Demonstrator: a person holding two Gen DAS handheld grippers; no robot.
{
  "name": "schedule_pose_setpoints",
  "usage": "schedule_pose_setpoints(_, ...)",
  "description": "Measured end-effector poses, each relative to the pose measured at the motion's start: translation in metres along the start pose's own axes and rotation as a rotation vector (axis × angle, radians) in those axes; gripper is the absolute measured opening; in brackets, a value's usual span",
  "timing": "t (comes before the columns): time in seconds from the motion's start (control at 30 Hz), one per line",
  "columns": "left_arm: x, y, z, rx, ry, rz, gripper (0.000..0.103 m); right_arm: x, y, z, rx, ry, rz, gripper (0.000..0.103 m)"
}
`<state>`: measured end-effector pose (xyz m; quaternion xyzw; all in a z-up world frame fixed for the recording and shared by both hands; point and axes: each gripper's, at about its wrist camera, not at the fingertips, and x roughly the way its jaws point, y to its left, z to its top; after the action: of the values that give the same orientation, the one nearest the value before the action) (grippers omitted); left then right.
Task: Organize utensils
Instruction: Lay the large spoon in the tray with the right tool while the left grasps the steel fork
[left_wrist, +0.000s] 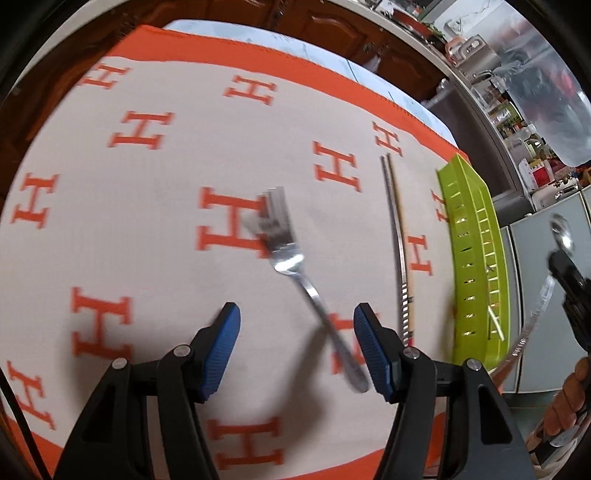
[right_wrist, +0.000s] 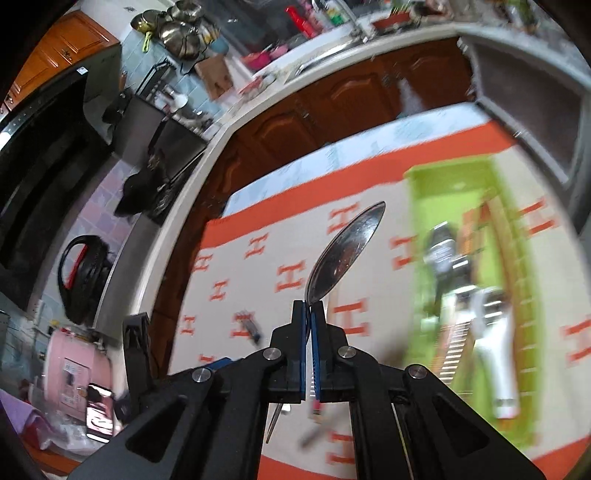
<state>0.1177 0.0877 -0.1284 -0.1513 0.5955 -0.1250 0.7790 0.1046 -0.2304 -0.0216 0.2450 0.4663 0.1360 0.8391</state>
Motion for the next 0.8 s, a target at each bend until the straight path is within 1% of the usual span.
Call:
schedule_pose_setpoints(0.1, 0.012, -0.014, 0.005, -0.007, 0.030, 0.027, 0.062, -0.036, -0.019, 0.012, -0.045, -0.034, -0.098, 0.002)
schedule_pose_setpoints(0.2, 0.022, -0.032, 0.011, 0.015, 0.026, 0.104, 0.062, -0.059, -0.045, 0.023, -0.090, -0.046, -0.213, 0.002)
schedule_pose_setpoints(0.23, 0.026, -0.038, 0.011, 0.028, 0.024, 0.132, 0.062, -0.064, -0.051, 0.026, -0.098, -0.045, -0.237, 0.002)
schedule_pose_setpoints(0.27, 0.027, -0.040, 0.011, 0.038, 0.021, 0.152, 0.062, -0.065, -0.059, 0.028, -0.116, -0.034, -0.274, 0.002)
schedule_pose_setpoints(0.3, 0.030, -0.046, 0.012, 0.060, 0.021, 0.189, 0.062, -0.064, -0.067, 0.030, -0.134, -0.020, -0.306, 0.002)
schedule_pose_setpoints(0.4, 0.037, -0.062, 0.012, 0.125, 0.020, 0.274, 0.062, -0.054, -0.091, 0.030, -0.179, 0.035, -0.365, 0.002)
schedule_pose_setpoints(0.5, 0.045, -0.076, 0.009, 0.189, 0.003, 0.339, 0.062, -0.038, -0.100, 0.025, -0.248, 0.090, -0.410, 0.002)
schedule_pose_setpoints(0.57, 0.046, -0.080, 0.007, 0.196, -0.013, 0.343, 0.061, -0.024, -0.104, 0.020, -0.268, 0.124, -0.398, 0.002)
schedule_pose_setpoints(0.63, 0.046, -0.082, 0.008, 0.194, -0.015, 0.339, 0.058, -0.016, -0.108, 0.018, -0.275, 0.136, -0.383, 0.002)
schedule_pose_setpoints(0.67, 0.046, -0.084, 0.007, 0.195, -0.015, 0.336, 0.057, -0.013, -0.109, 0.018, -0.273, 0.142, -0.389, 0.002)
schedule_pose_setpoints(0.7, 0.046, -0.084, 0.007, 0.197, -0.016, 0.333, 0.051, -0.010, -0.111, 0.018, -0.266, 0.150, -0.395, 0.002)
schedule_pose_setpoints(0.73, 0.045, -0.085, 0.007, 0.198, -0.019, 0.327, 0.036, -0.004, -0.110, 0.019, -0.256, 0.156, -0.394, 0.002)
schedule_pose_setpoints(0.77, 0.043, -0.085, 0.006, 0.195, -0.024, 0.319, 0.028, -0.003, -0.112, 0.020, -0.244, 0.160, -0.393, 0.003)
schedule_pose_setpoints(0.8, 0.042, -0.084, 0.007, 0.184, -0.024, 0.307, 0.013, 0.001, -0.107, 0.021, -0.235, 0.161, -0.391, 0.003)
